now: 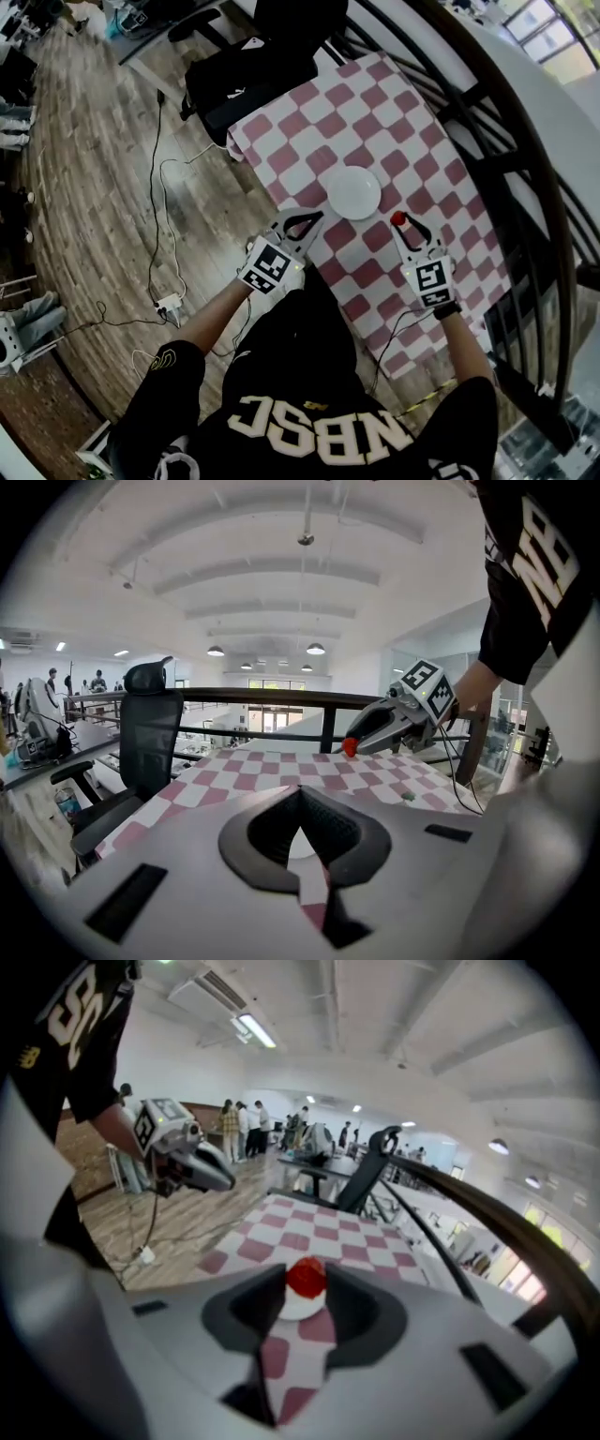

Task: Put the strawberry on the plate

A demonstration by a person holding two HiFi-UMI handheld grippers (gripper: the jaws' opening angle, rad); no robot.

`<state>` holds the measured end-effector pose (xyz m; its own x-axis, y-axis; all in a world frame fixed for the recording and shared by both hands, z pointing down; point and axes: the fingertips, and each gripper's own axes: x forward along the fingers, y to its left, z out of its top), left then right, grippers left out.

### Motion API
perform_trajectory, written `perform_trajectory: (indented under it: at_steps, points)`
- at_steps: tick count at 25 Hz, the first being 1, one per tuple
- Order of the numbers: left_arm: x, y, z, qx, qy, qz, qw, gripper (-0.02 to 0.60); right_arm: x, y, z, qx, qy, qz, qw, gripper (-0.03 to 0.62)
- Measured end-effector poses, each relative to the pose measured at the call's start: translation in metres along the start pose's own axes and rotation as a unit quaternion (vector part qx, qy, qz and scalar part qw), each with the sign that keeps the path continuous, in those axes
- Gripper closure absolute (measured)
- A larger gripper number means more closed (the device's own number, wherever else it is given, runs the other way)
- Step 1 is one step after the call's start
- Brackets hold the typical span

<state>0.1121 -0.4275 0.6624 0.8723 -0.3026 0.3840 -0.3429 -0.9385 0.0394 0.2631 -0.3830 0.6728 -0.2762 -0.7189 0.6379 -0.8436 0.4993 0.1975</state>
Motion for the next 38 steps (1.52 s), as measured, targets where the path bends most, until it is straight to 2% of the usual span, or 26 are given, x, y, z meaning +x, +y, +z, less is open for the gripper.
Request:
perform_trajectory:
  at_steps: [3, 7, 13, 19, 23, 28, 32, 35, 38]
  points:
    - [0.019, 0.006, -0.016, -0.006, 0.016, -0.007, 0.9998, 0.568, 0.033, -0.001, -0.015, -0.033, 0.020, 0.025, 0.999, 0.461]
    - [0.040, 0.010, -0.041, -0.030, 0.040, -0.018, 0.9986, 0.568, 0.087, 0.008, -0.028, -0.037, 0.033, 0.062, 0.997, 0.461]
    - [0.061, 0.002, -0.079, -0.042, 0.077, -0.045, 0.9951, 0.568, 0.150, 0.031, -0.044, -0.071, 0.056, 0.113, 0.989, 0.461]
    - [0.065, 0.001, -0.083, -0.052, 0.079, -0.042, 0.9946, 0.568, 0.173, 0.037, -0.056, -0.051, 0.079, 0.121, 0.988, 0.461]
    - [0.061, 0.003, -0.072, -0.051, 0.070, -0.035, 0.9957, 0.568, 0.176, 0.036, -0.064, -0.052, 0.098, 0.118, 0.987, 0.461]
    - [0.046, -0.003, -0.058, -0.048, 0.060, -0.030, 0.9966, 0.568, 0.162, 0.030, -0.045, -0.044, 0.088, 0.094, 0.991, 0.459]
    - [0.025, -0.011, -0.037, -0.046, 0.040, -0.028, 0.9977, 0.568, 0.129, 0.031, -0.010, -0.038, 0.060, 0.067, 0.995, 0.459]
    - [0.009, -0.013, -0.007, -0.046, 0.007, -0.015, 0.9988, 0.568, 0.093, 0.013, 0.035, 0.031, 0.005, 0.011, 0.999, 0.461]
    - [-0.012, -0.007, 0.035, -0.050, -0.039, 0.016, 0.9979, 0.568, 0.042, -0.006, 0.083, 0.108, -0.069, -0.069, 0.989, 0.461]
